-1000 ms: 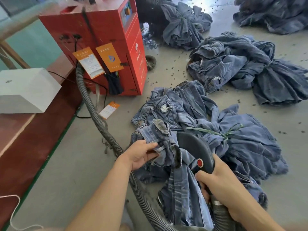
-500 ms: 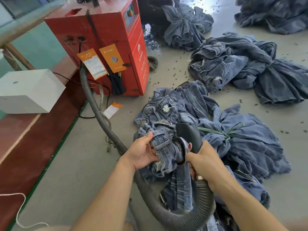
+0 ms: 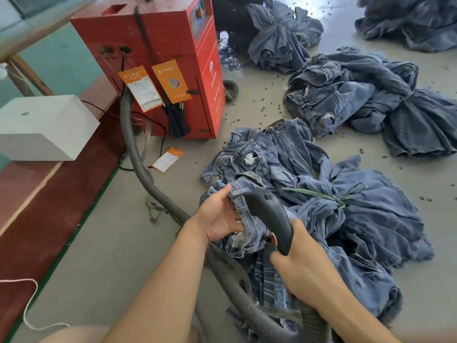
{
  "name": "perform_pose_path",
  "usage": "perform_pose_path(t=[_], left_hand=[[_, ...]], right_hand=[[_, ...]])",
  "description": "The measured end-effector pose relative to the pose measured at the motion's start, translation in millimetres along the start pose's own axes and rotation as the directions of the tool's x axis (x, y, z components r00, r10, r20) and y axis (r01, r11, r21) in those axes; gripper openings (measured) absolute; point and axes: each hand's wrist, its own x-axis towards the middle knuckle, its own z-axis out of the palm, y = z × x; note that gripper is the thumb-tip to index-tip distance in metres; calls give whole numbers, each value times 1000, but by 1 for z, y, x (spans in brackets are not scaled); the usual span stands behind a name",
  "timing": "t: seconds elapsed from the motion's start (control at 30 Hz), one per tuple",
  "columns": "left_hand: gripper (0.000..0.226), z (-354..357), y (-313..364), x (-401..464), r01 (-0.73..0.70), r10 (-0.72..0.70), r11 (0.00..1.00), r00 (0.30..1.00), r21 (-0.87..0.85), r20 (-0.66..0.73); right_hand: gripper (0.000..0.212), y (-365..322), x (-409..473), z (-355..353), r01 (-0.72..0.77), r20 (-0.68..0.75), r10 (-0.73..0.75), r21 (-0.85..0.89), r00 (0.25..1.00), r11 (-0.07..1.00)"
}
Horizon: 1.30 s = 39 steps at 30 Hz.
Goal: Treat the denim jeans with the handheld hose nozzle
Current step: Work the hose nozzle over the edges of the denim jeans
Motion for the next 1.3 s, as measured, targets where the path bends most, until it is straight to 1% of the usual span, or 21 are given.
perform_pose_path(t=[0.13, 0.2, 0.33, 0.4, 0.5, 0.53, 0.6, 0.67, 0.73, 0.8, 0.9, 0.93, 0.97, 1.03, 1.07, 1.1, 1.13, 1.17, 1.23, 1.27, 1.3], left_hand=[[62, -1, -3, -1, 8, -9, 1000, 999, 17, 33], [60, -4, -8, -3, 8, -7, 1000, 1000, -30, 29], [61, -7, -4, -7, 21, -19, 998, 999, -67, 32], [60, -4, 0, -7, 12, -11, 999, 1000, -39, 14], [59, 1, 2, -4, 7, -6, 1000, 1000, -18, 20], [59, 1, 2, -3, 2, -2, 1000, 1000, -11, 26], [59, -2, 1, -2, -14, 15, 1000, 1000, -14, 16], [61, -8, 0, -1, -31, 30, 999, 999, -28, -33], [66, -13, 4, 3, -43, 38, 998, 996, -53, -81], [72, -16, 10, 10, -90, 79, 991, 991, -101, -107], [47, -22, 19, 25, -278, 266, 931, 960, -237, -83], [51, -27, 17, 31, -339, 329, 919, 941, -199, -85], [64, -31, 15, 38, -359, 350, 927, 932, -107, -95], [74, -33, 4, 45, -293, 352, 920, 910, 261, -219], [70, -37, -6, 48, -195, 367, 867, 872, 459, -323], [64, -43, -19, 52, -72, 375, 809, 828, 584, -417], [60, -51, -32, 53, 44, 344, 781, 803, 623, -487], [59, -59, -44, 54, 130, 257, 804, 804, 580, -537], [52, -69, -64, 52, 260, 12, 881, 823, 395, -568], [49, -73, -69, 50, 298, -33, 875, 823, 381, -567], [48, -78, -74, 49, 321, -23, 844, 821, 430, -570]], right_hand=[[24, -4, 12, 1, 24, 64, -20, -59, 998, 998], [21, -9, 29, -3, 24, 20, -24, 13, 1000, 1000], [20, 1, 31, -28, -30, -134, 62, 227, 989, 973], [22, 8, 16, -27, -33, -62, 49, 236, 997, 971], [22, 6, 14, -9, -18, 101, 2, 159, 995, 987], [22, 4, 22, -5, -12, 95, -3, 157, 995, 988], [19, 2, 39, -4, -27, 4, 27, 208, 1000, 978], [18, 7, 51, -15, -65, -104, 107, 346, 989, 936], [20, 19, 49, -28, -85, -127, 165, 477, 978, 875], [18, 31, 38, -35, -116, -75, 177, 502, 981, 857], [16, 43, 23, -30, -164, 15, 184, 519, 983, 839], [17, 46, 20, -26, -179, 44, 183, 514, 982, 839], [18, 49, 19, -22, -195, 74, 183, 501, 980, 843], [22, 54, 18, -15, -231, 121, 197, 474, 973, 850], [23, 55, 18, -12, -247, 131, 210, 467, 969, 849], [24, 56, 17, -9, -258, 137, 219, 464, 966, 848], [24, 56, 18, -7, -263, 141, 223, 460, 965, 848], [24, 55, 18, -5, -262, 141, 222, 457, 965, 850], [24, 54, 20, -6, -254, 142, 212, 456, 967, 853], [24, 53, 20, -7, -250, 145, 206, 459, 968, 853], [24, 54, 20, -8, -247, 148, 201, 459, 968, 853]])
